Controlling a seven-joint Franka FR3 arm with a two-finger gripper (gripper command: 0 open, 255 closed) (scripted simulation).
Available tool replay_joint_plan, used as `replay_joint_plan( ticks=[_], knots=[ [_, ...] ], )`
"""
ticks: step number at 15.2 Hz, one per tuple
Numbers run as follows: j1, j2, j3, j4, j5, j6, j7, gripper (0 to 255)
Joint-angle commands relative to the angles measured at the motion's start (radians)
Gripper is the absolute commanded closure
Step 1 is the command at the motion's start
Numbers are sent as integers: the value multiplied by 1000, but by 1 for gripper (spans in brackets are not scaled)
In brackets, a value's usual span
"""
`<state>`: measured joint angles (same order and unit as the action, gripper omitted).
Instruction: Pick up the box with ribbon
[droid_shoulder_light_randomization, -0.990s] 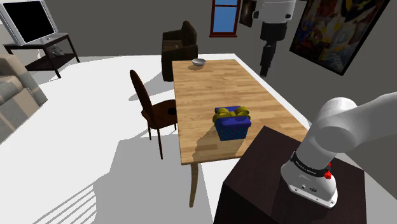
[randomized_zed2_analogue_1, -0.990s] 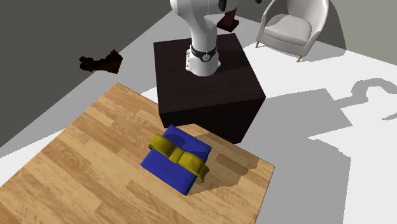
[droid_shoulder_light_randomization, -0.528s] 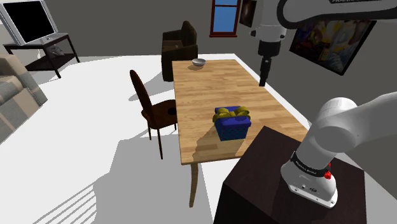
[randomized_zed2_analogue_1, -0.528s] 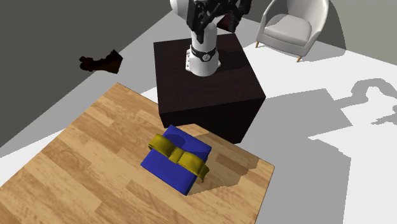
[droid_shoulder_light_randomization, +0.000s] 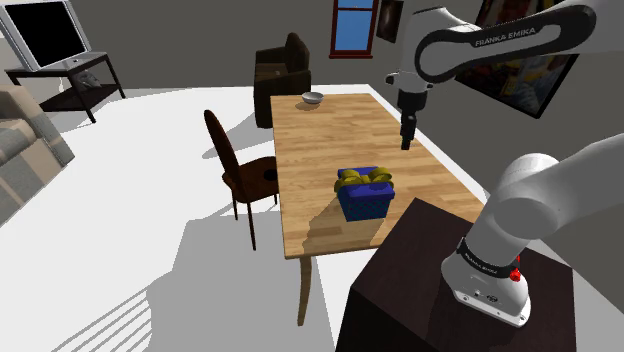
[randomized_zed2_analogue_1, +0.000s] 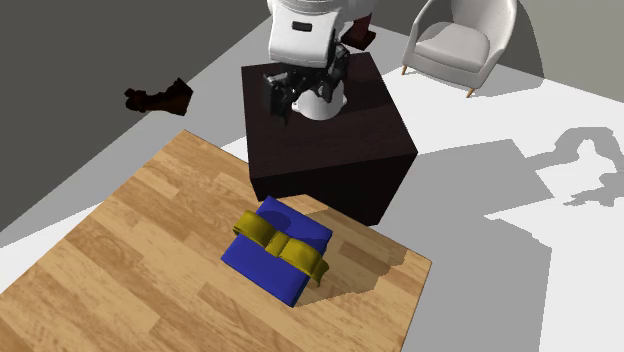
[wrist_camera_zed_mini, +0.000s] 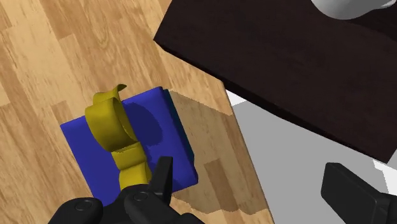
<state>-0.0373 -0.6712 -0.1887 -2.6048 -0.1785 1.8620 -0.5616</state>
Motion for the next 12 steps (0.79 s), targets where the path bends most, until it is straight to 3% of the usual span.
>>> replay_joint_plan(
  ticks=[1,7,12],
  knots=[
    [-5,48,-39,-21,-26,75,-54,0],
    [-6,249,-149,-24,-71,292,-211,0],
    [11,459,-233,19,-50,466,-362,0]
  ],
)
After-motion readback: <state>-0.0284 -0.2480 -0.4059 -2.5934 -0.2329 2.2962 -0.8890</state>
